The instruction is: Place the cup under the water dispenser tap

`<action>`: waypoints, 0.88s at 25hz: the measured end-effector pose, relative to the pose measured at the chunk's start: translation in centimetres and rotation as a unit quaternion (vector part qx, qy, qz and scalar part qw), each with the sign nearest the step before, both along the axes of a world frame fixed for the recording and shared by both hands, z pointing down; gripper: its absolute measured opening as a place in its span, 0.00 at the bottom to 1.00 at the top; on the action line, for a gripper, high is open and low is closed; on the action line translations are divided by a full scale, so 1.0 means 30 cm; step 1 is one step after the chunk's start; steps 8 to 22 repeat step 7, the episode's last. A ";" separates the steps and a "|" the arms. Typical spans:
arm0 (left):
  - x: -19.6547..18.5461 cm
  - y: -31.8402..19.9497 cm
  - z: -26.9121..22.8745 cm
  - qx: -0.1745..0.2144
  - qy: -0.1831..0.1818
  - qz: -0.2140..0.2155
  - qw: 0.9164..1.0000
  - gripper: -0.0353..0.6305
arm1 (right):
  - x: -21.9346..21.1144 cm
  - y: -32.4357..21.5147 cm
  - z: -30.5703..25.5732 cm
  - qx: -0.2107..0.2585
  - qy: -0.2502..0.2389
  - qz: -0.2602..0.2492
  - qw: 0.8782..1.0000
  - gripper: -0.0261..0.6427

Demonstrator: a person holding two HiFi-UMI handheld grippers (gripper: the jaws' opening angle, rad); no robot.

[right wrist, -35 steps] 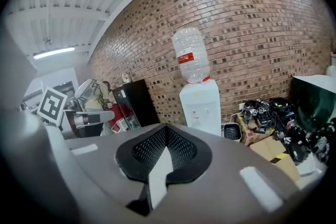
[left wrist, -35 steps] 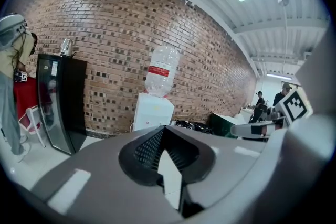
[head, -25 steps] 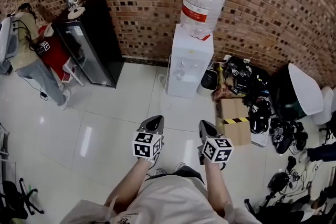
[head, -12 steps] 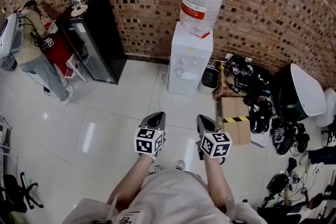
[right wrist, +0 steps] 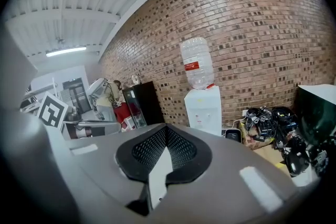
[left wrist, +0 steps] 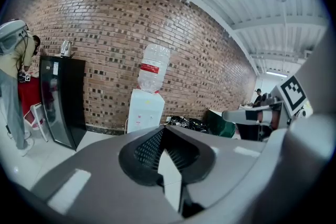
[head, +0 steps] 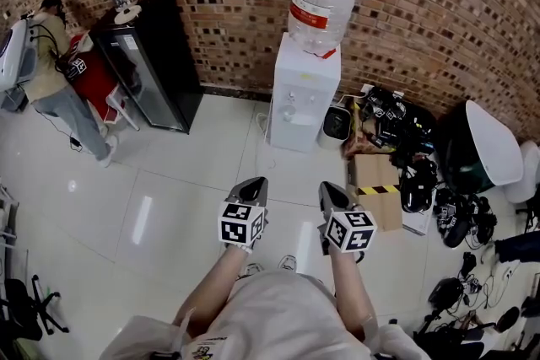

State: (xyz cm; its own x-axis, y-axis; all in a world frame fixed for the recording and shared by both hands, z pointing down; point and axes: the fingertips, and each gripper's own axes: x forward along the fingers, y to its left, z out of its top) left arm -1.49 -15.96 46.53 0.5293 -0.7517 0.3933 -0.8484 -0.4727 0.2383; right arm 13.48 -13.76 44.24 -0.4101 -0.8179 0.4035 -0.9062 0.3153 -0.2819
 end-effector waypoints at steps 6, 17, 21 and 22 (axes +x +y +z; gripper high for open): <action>-0.012 0.026 0.008 -0.002 -0.003 0.004 1.000 0.07 | -0.008 0.028 0.001 0.002 -0.002 0.006 1.000 0.04; -0.014 0.033 0.009 -0.002 -0.002 0.004 1.000 0.07 | -0.011 0.034 0.002 0.001 -0.002 0.007 1.000 0.04; -0.014 0.033 0.009 -0.002 -0.002 0.004 1.000 0.07 | -0.011 0.034 0.002 0.001 -0.002 0.007 1.000 0.04; -0.014 0.033 0.009 -0.002 -0.002 0.004 1.000 0.07 | -0.011 0.034 0.002 0.001 -0.002 0.007 1.000 0.04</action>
